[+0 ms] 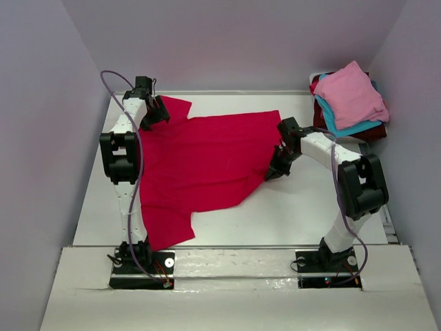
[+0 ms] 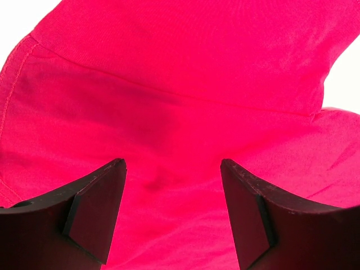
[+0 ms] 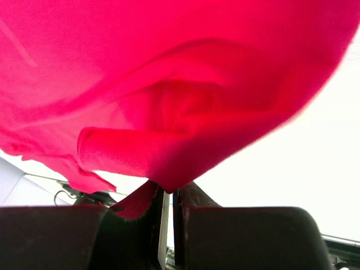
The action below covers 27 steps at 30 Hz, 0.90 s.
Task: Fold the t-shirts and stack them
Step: Flatten the tshirt out
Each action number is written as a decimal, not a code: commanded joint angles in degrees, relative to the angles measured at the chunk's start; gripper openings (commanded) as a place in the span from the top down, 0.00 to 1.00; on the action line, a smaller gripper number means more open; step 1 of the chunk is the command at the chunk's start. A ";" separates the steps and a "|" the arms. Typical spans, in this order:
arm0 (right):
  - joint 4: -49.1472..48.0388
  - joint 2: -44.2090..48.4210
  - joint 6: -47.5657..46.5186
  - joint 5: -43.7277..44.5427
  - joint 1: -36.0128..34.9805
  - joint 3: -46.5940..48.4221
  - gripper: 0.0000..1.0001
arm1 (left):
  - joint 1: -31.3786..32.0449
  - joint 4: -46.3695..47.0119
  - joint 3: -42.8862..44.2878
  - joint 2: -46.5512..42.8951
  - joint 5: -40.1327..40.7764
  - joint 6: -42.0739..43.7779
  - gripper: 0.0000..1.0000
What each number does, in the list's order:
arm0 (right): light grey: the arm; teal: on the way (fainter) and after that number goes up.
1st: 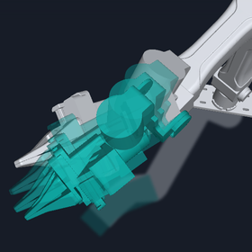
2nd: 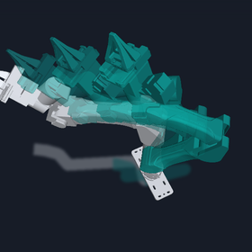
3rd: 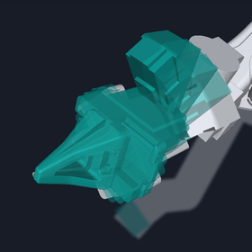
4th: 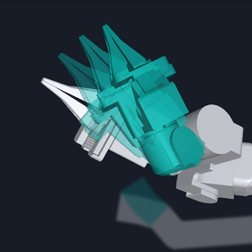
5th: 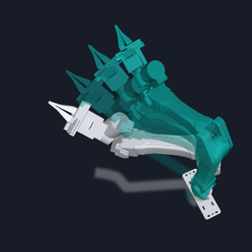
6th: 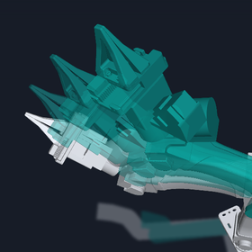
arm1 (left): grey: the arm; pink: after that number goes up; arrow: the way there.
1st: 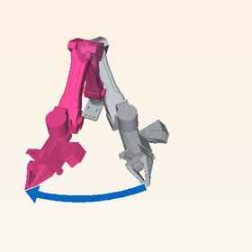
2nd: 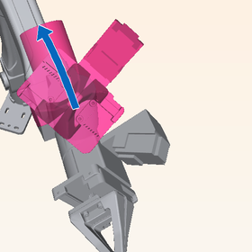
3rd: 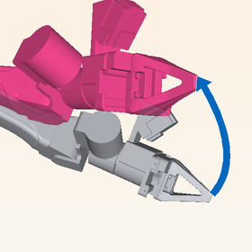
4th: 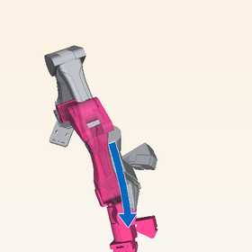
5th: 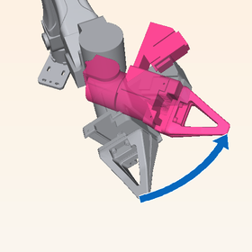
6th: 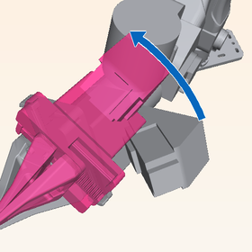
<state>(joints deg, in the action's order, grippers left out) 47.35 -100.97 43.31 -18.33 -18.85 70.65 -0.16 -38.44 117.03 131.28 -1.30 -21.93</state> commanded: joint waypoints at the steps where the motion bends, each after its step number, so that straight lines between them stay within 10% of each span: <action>1: 5.29 3.06 -1.56 0.75 -0.40 4.31 0.93 | -0.63 -0.50 0.39 -0.15 0.42 -0.04 0.21; 27: 18.92 17.82 -4.99 3.74 -0.40 -9.04 0.93 | -1.68 -1.38 2.50 1.43 -1.16 -1.01 0.21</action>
<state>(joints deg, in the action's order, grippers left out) 63.00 -85.47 38.92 -16.40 -18.85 62.83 -1.61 -39.24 117.25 133.43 -1.93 -22.63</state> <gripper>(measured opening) 0.098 0.796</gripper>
